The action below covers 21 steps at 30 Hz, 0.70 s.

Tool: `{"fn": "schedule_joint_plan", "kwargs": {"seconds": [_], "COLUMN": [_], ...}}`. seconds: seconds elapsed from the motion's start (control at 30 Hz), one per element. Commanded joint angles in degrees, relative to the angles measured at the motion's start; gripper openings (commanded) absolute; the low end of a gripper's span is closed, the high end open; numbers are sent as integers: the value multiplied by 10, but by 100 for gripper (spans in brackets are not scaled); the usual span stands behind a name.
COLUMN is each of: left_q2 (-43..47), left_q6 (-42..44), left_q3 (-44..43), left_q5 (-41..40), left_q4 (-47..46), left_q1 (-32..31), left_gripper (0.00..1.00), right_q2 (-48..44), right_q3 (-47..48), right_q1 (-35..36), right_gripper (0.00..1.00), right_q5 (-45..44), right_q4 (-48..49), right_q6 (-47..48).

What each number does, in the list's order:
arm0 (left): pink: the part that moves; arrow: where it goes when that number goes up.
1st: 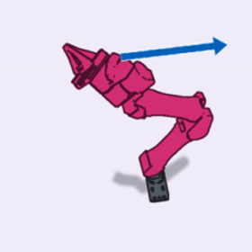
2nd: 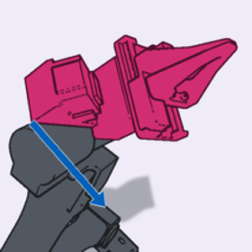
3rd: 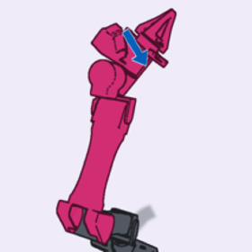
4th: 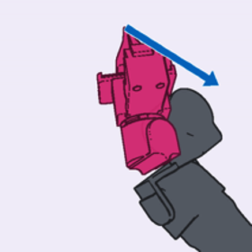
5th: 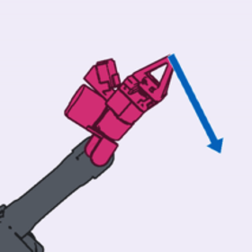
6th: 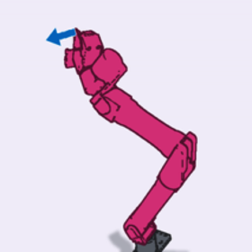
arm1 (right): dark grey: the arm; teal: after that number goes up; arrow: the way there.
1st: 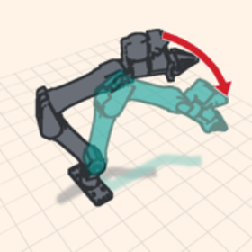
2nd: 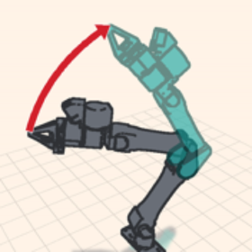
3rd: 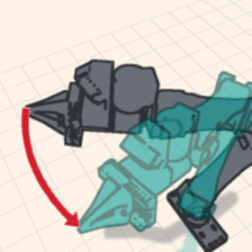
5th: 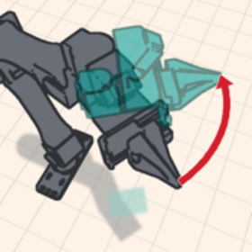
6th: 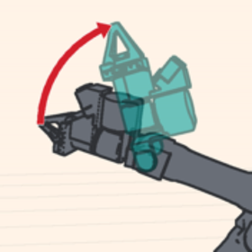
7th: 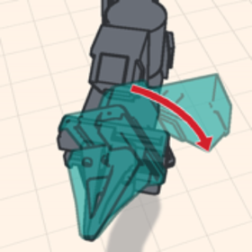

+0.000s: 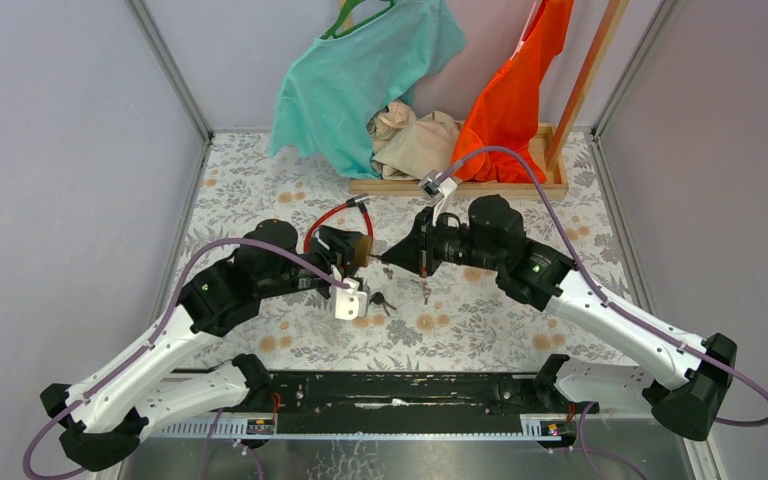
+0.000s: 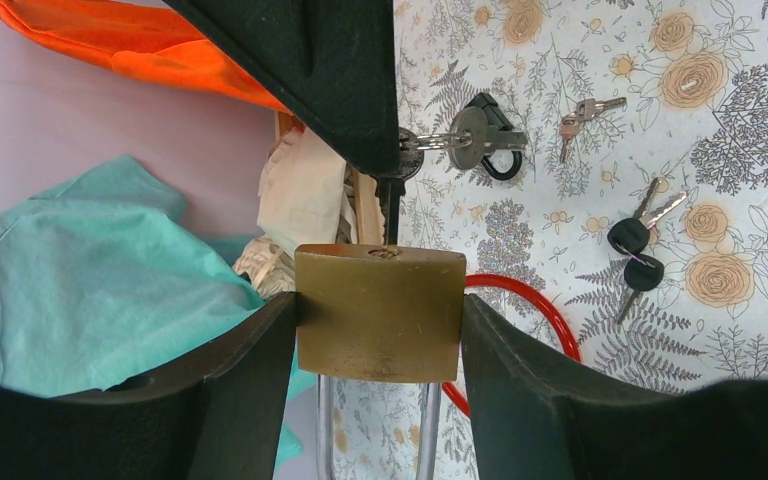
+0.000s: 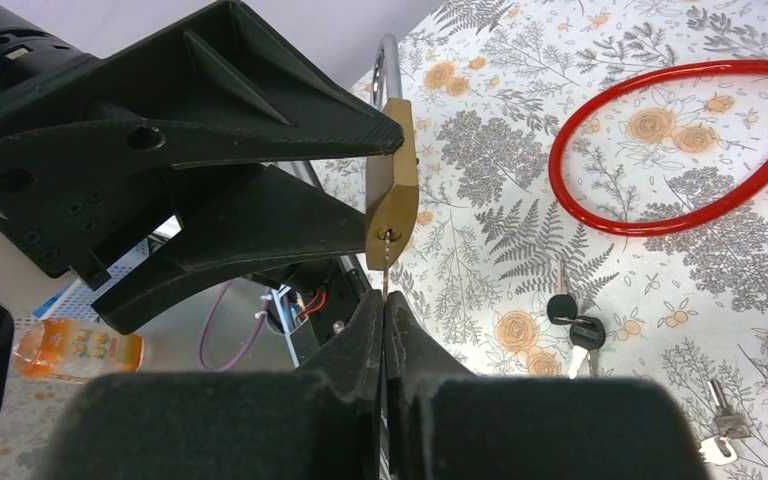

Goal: Unlock with the key

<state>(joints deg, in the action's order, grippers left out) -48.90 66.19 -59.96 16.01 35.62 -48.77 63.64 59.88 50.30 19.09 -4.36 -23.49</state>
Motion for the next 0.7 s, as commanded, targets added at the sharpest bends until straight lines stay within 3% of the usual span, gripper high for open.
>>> {"fn": "schedule_joint_plan", "kwargs": {"seconds": [0.0,0.2,0.4,0.67], "left_q2": [4,-2,-9,-7], "left_q6": [5,-8,-42,-22], "left_q3": [-11,-6,-20,-15], "left_q5": [97,60,66,70], "left_q4": [-148,-171,-171,-156], "left_q1": [-28,-31,-31,-32], "left_gripper": [0,0,0,0], "right_q2": [23,21,1,6], "right_q3": [-3,-32,-59,-27], "right_q1": [-4,-1,-1,0], "right_gripper": [0,0,0,0], "right_q5": [29,41,21,21], "right_q4": [94,140,149,121], "right_q6": [-41,-89,-64,-39]}}
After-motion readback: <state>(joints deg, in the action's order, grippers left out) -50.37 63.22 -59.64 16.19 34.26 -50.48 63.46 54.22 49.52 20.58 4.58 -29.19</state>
